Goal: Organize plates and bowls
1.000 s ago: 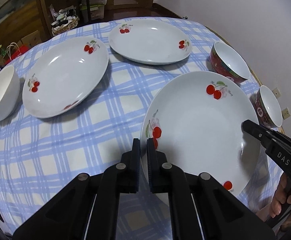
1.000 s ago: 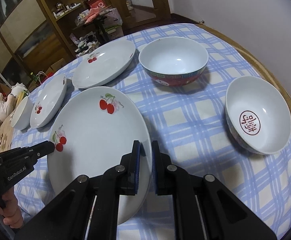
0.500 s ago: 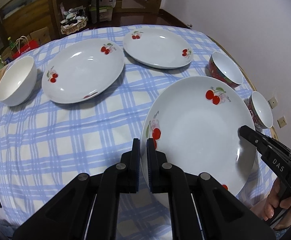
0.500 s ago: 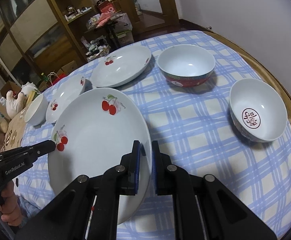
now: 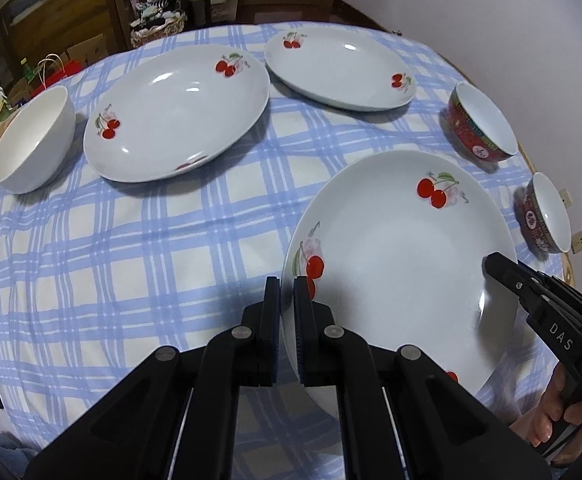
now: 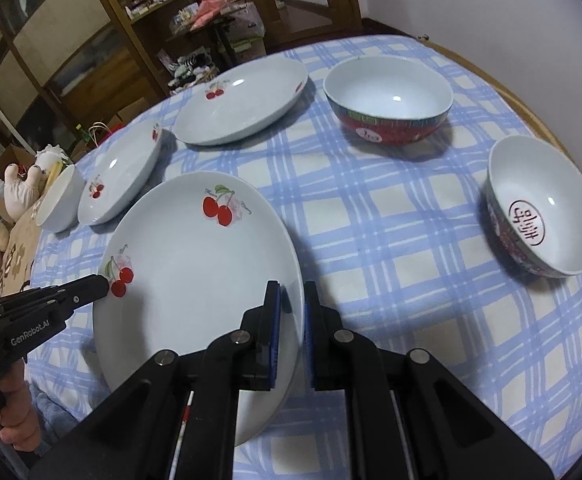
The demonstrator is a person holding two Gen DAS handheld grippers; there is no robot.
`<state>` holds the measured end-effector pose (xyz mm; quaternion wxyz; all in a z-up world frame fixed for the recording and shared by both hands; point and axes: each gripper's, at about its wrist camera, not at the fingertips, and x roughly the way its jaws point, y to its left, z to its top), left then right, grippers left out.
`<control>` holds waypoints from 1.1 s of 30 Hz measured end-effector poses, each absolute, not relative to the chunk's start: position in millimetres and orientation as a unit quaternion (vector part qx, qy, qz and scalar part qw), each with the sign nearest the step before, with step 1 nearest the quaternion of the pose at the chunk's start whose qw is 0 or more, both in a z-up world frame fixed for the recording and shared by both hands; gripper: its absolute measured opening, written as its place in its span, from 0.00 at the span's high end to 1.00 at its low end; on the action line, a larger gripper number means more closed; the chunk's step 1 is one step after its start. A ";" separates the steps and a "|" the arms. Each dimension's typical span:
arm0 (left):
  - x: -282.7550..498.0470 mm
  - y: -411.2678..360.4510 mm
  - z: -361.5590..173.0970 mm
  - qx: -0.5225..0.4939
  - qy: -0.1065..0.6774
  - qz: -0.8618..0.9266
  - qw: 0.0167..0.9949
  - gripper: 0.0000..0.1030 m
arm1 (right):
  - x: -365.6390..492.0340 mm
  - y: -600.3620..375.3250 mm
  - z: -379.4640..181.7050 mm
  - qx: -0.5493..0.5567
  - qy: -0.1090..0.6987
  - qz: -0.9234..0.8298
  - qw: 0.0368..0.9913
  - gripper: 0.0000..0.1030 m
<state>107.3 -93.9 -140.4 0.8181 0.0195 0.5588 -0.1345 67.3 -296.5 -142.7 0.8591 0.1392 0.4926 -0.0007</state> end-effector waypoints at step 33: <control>118.9 -88.6 -161.7 0.020 0.597 -0.125 0.793 0.91 | 78.2 -282.0 -157.2 0.103 0.514 -0.001 0.851 0.88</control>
